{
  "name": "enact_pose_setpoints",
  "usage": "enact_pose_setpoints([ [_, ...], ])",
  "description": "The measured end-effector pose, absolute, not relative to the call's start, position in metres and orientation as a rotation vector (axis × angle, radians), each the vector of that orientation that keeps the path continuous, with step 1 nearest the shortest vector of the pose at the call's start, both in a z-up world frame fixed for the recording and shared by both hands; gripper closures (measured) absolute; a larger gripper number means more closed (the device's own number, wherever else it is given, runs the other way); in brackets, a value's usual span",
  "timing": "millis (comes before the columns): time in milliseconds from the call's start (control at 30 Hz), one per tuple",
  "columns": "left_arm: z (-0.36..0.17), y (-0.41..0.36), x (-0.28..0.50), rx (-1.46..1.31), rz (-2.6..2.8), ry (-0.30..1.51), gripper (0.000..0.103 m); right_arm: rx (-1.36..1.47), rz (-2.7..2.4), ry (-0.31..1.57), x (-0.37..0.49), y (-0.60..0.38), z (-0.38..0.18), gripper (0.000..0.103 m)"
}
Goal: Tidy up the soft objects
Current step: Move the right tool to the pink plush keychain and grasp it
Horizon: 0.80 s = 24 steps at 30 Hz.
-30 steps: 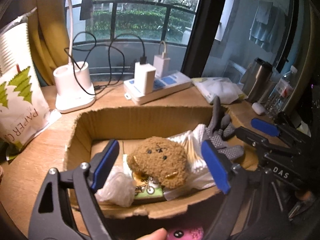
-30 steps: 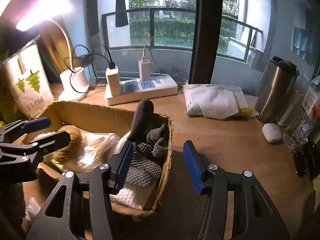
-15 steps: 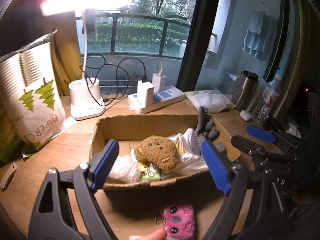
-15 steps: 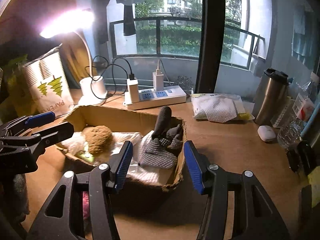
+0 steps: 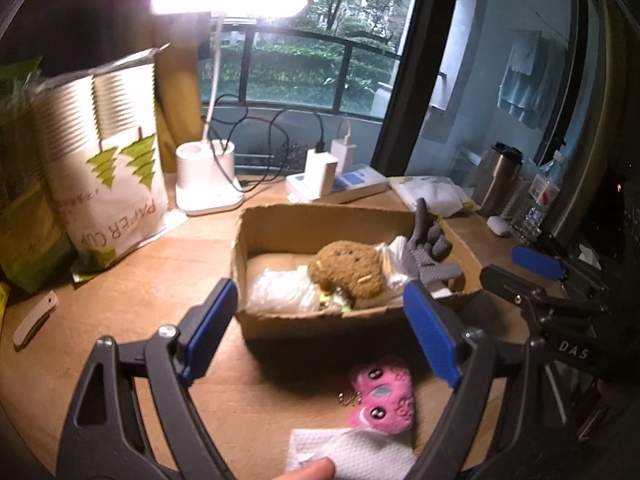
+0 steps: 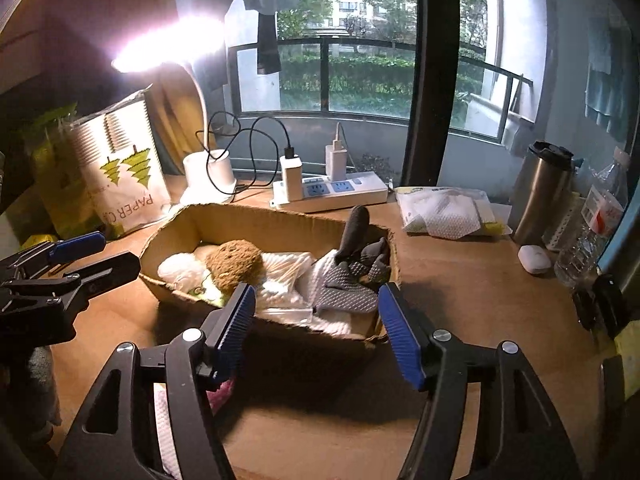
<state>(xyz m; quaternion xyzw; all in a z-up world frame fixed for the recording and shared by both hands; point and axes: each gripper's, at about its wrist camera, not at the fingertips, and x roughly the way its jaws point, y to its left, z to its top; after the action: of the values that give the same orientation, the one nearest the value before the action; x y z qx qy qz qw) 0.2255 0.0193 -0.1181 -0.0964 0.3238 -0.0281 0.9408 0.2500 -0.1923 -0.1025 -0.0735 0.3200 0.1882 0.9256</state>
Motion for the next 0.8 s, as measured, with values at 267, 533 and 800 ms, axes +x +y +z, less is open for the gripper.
enact_pose_setpoints([
  [267, -0.136, 0.042, 0.215, -0.246, -0.037, 0.697, 0.017, -0.176, 0.397, 0.689, 0.244, -0.171, -0.115, 0.035],
  [533, -0.162, 0.067, 0.204, -0.283, -0.001, 0.733, 0.017, -0.186, 0.439, 0.75, 0.241, -0.149, -0.139, 0.035],
  [800, -0.18, 0.084, 0.194, -0.337, -0.004, 0.751, 0.0, -0.222, 0.48, 0.822, 0.235, -0.122, -0.167, 0.035],
])
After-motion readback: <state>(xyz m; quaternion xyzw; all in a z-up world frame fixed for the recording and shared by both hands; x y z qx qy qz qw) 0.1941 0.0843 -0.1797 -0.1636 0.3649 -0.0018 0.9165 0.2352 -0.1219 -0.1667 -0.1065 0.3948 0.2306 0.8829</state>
